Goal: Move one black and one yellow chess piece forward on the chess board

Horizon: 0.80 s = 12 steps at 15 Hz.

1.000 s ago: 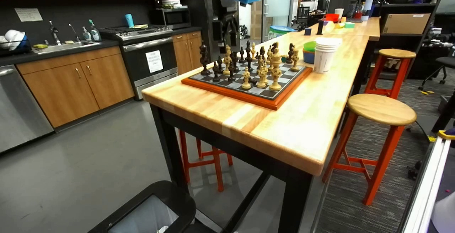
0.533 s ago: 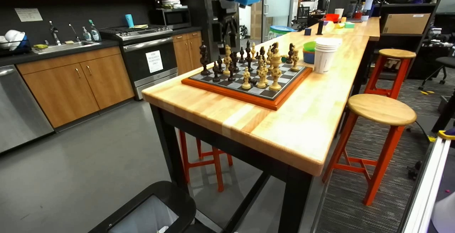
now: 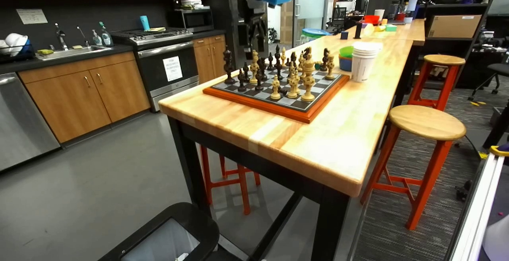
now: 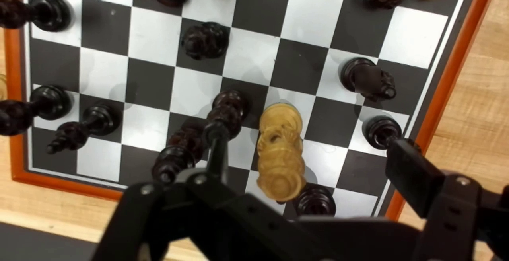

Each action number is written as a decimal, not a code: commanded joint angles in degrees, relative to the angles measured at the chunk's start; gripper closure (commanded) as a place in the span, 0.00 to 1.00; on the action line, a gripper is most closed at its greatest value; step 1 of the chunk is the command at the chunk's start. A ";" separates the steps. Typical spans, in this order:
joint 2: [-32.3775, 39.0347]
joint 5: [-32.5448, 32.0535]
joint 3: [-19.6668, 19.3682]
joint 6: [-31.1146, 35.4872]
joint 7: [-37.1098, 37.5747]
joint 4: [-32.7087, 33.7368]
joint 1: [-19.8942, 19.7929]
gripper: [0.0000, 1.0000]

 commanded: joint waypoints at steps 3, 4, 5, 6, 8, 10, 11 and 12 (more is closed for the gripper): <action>0.56 0.18 0.40 -1.59 -0.88 1.50 -0.50 0.00; 0.16 0.45 0.48 -1.65 -0.82 1.09 -0.55 0.00; -0.30 0.38 0.43 -1.71 -0.48 0.53 -0.48 0.00; -0.59 0.29 0.39 -1.86 -0.37 0.34 -0.47 0.00; -1.58 0.25 0.33 -2.34 -0.12 -0.27 -0.44 0.00; -2.44 0.42 0.37 -2.86 0.01 -0.82 -0.45 0.00; -2.87 0.57 0.36 -3.47 0.35 -0.99 -0.41 0.00; -3.64 0.84 0.38 -4.45 0.78 -1.48 -0.34 0.00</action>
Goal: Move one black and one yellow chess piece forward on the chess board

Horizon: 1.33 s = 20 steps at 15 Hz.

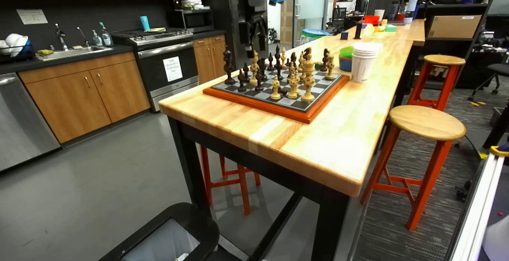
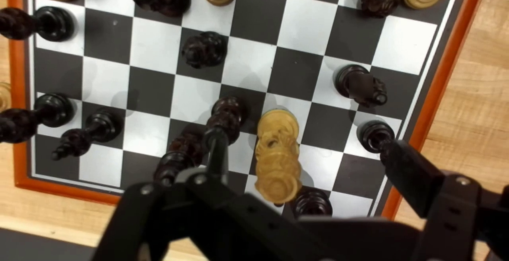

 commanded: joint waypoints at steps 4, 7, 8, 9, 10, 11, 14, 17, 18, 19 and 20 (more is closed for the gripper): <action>-6.58 1.71 0.60 -4.89 1.16 -5.20 -0.09 0.00; -8.38 2.46 0.55 -6.00 1.55 -7.04 0.04 0.00; -8.95 2.69 0.53 -6.33 1.61 -7.62 0.06 0.00; -9.42 3.04 0.51 -6.73 1.72 -8.18 0.08 0.00; -9.84 3.28 0.49 -6.87 1.77 -8.72 0.11 0.00; -10.17 3.34 0.49 -6.86 1.82 -9.22 0.18 0.00; -10.89 3.55 0.53 -6.47 1.93 -10.51 0.44 0.00; -10.78 3.29 0.48 -6.04 1.72 -10.65 0.63 0.00; -10.64 3.33 0.46 -6.21 1.65 -10.47 0.62 0.00; -10.59 3.35 0.46 -6.26 1.47 -10.33 0.59 0.00; -10.50 3.20 0.44 -6.02 1.25 -10.18 0.57 0.00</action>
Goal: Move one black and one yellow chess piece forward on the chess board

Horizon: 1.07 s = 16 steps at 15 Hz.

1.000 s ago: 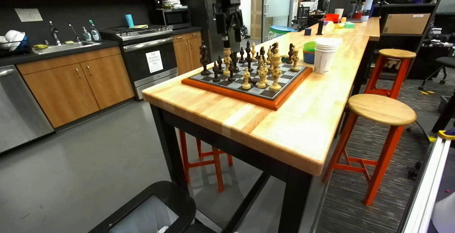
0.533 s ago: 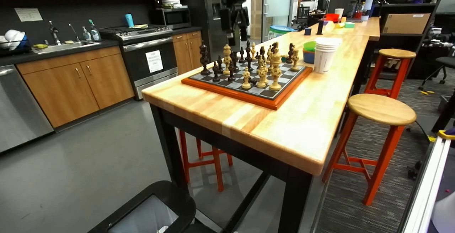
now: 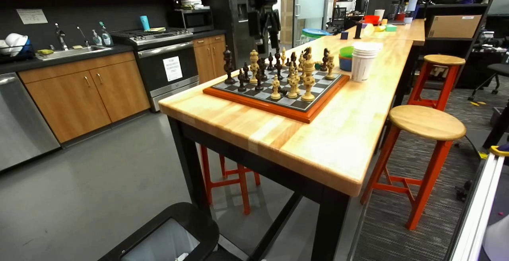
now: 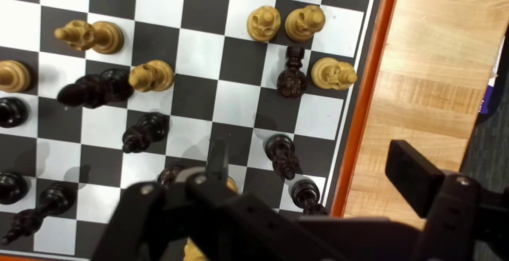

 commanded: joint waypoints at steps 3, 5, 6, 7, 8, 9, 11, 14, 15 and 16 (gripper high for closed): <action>-0.61 -0.65 0.07 2.38 -0.53 -0.46 0.05 0.00; 0.51 -0.84 0.06 3.46 -0.89 0.65 0.02 0.00; 1.22 -0.78 0.09 3.91 -1.05 1.34 0.01 0.00; 1.72 -0.76 0.10 4.18 -1.11 1.82 0.00 0.00; 2.47 -0.73 0.12 4.30 -1.30 2.58 -0.03 0.00; 3.22 -0.67 0.13 4.48 -1.60 3.26 -0.10 0.00; 4.70 -0.69 0.15 4.54 -2.29 4.57 -0.25 0.00; 7.08 -1.02 0.20 4.86 -3.17 6.60 -0.43 0.00; 7.85 -1.20 0.19 5.02 -3.60 7.29 -0.50 0.00; 8.54 -1.41 0.17 5.05 -3.85 8.00 -0.56 0.00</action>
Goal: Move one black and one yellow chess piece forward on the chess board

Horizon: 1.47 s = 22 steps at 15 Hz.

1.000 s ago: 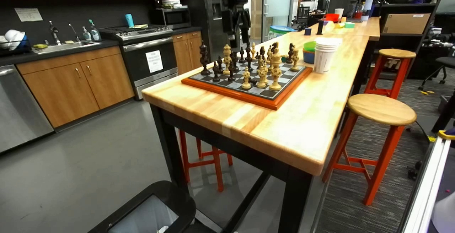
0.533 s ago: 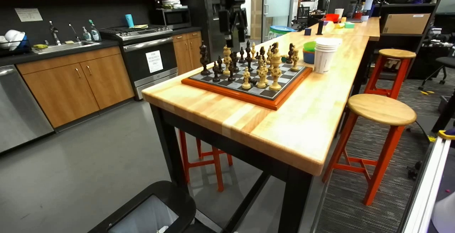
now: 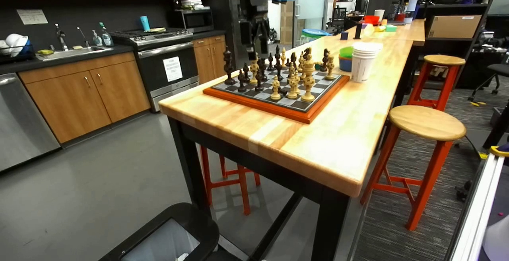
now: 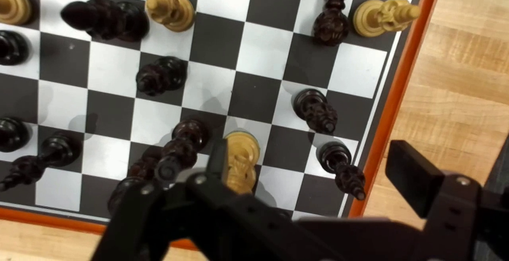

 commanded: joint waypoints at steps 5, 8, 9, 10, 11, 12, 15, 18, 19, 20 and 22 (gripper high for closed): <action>5.02 -2.44 0.08 1.29 -2.50 5.66 -0.68 0.00; 6.11 -2.72 0.19 1.52 -3.16 7.11 -0.97 0.00; 6.44 -2.65 0.25 1.69 -3.30 7.30 -0.99 0.00; 6.68 -2.51 0.33 1.77 -3.55 7.57 -1.06 0.00; 6.78 -2.46 0.44 2.28 -4.00 7.46 -1.12 0.12; 6.93 -2.46 0.47 2.37 -4.20 7.52 -1.12 0.26; 7.00 -2.39 0.41 2.38 -4.55 7.67 -1.28 0.46; 6.80 -2.44 0.33 2.44 -4.34 7.54 -1.34 0.69; 6.67 -2.43 0.33 2.44 -4.29 7.42 -1.38 0.78; 6.57 -2.47 0.31 2.51 -4.17 7.27 -1.37 0.85; 6.14 -2.53 0.31 2.26 -4.04 6.78 -1.33 0.93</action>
